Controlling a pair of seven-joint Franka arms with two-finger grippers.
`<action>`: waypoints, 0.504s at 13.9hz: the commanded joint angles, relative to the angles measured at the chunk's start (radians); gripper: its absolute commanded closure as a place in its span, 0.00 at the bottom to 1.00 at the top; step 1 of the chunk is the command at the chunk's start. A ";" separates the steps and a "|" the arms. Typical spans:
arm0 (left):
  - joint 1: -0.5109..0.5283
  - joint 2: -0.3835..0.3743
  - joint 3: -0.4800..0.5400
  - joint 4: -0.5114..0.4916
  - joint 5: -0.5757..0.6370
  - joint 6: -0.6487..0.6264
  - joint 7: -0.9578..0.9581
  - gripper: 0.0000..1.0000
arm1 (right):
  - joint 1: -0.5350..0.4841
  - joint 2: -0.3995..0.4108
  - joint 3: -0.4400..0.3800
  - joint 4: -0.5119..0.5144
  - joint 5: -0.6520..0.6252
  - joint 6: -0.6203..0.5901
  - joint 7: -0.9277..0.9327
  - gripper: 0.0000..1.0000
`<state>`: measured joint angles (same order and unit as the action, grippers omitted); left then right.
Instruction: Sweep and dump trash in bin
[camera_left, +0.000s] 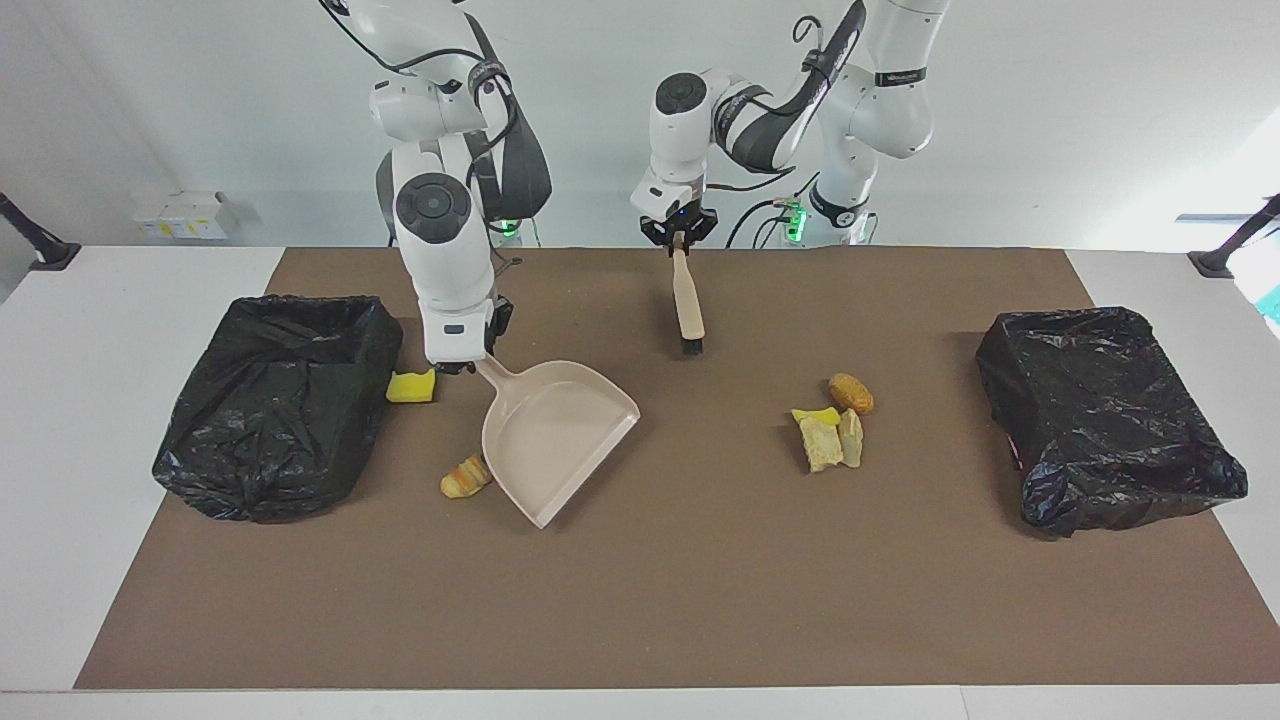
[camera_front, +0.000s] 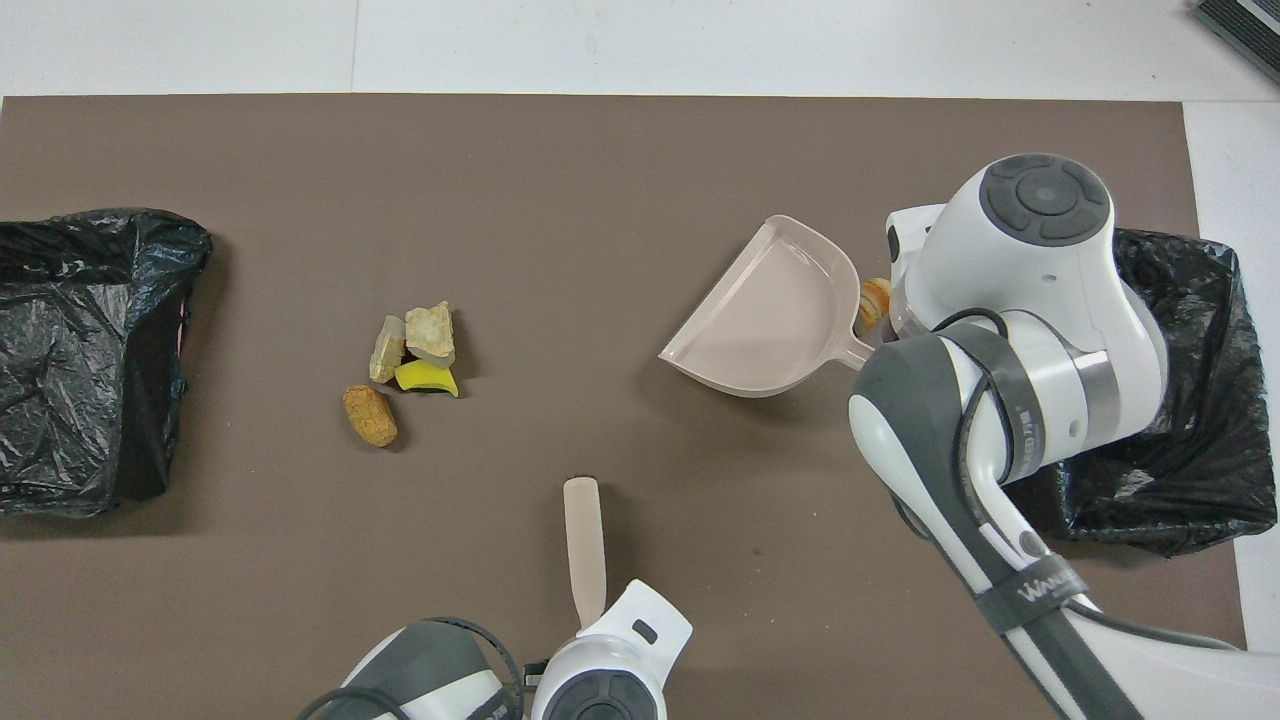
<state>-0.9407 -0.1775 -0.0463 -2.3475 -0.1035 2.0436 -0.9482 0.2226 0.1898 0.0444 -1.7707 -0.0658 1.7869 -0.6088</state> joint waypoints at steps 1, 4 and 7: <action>0.092 -0.092 0.003 0.033 -0.010 -0.126 0.077 1.00 | 0.023 -0.023 0.003 -0.039 -0.016 0.061 -0.095 1.00; 0.257 -0.175 0.008 0.074 -0.010 -0.285 0.234 1.00 | 0.067 -0.030 0.006 -0.058 -0.016 0.081 -0.124 1.00; 0.429 -0.162 0.008 0.119 0.005 -0.381 0.408 1.00 | 0.098 -0.023 0.006 -0.061 -0.023 0.098 -0.190 1.00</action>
<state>-0.6037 -0.3485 -0.0263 -2.2532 -0.1014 1.7066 -0.6317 0.3149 0.1899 0.0475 -1.8010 -0.0668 1.8511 -0.7356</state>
